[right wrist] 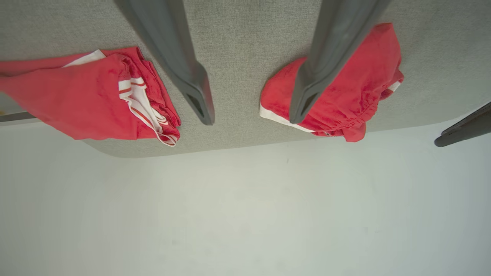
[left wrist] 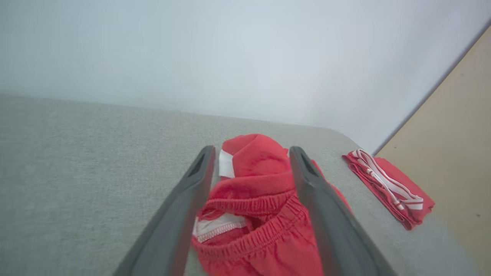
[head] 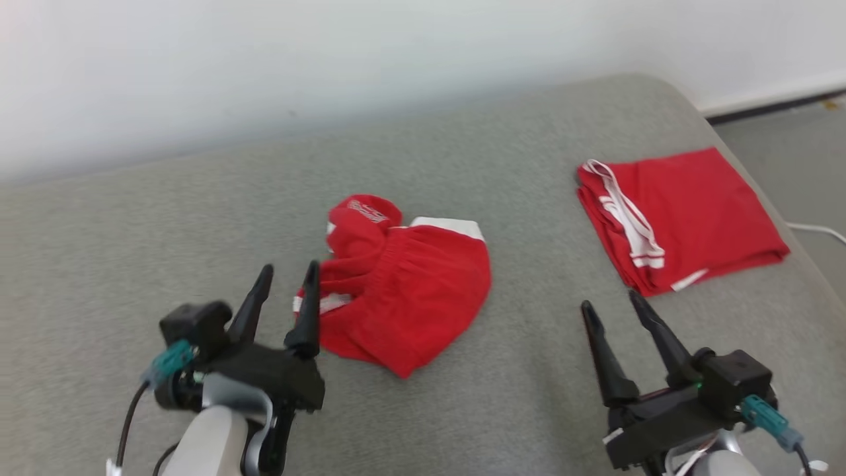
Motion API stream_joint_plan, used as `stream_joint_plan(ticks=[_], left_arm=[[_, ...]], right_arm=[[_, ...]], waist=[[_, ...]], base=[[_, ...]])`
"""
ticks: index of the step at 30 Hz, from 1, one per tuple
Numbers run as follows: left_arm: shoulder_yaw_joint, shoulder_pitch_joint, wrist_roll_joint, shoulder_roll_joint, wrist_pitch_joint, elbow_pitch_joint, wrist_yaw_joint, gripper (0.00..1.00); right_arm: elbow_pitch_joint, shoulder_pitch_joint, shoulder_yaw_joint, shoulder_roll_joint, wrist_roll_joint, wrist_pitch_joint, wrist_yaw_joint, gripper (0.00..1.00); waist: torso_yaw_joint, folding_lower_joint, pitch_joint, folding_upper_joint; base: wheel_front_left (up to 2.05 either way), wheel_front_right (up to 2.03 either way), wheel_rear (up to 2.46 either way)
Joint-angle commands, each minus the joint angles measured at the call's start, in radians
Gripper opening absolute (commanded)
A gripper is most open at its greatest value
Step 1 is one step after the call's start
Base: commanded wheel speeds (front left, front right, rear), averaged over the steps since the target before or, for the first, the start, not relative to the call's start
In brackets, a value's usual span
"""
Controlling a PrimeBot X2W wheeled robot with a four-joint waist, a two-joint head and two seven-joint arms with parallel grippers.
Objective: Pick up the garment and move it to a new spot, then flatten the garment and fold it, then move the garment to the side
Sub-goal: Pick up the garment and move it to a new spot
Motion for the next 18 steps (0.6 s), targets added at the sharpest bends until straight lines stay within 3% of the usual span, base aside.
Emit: stream_joint_plan(ticks=[1,9,18], left_arm=[[0.010,0.037,0.002,0.007,-0.019,-0.008,0.005,1.00],[0.045,0.167,0.062,0.073,-0.060,-0.064,0.023,1.00],[0.120,0.326,0.139,0.076,-0.062,-0.226,0.033,1.00]], right_arm=[[0.006,0.016,-0.016,-0.008,-0.004,0.002,-0.003,1.00],[0.046,0.030,-0.083,-0.021,-0.015,0.000,-0.003,1.00],[0.107,0.043,-0.111,-0.016,-0.018,-0.016,-0.003,1.00]], waist=[[0.078,0.0000,-0.067,0.0000],[0.141,0.0000,-0.111,0.0000],[0.180,0.0000,-0.136,0.0000]], base=[[0.00,0.00,0.00],[0.00,0.00,0.00],[0.00,0.00,0.00]])
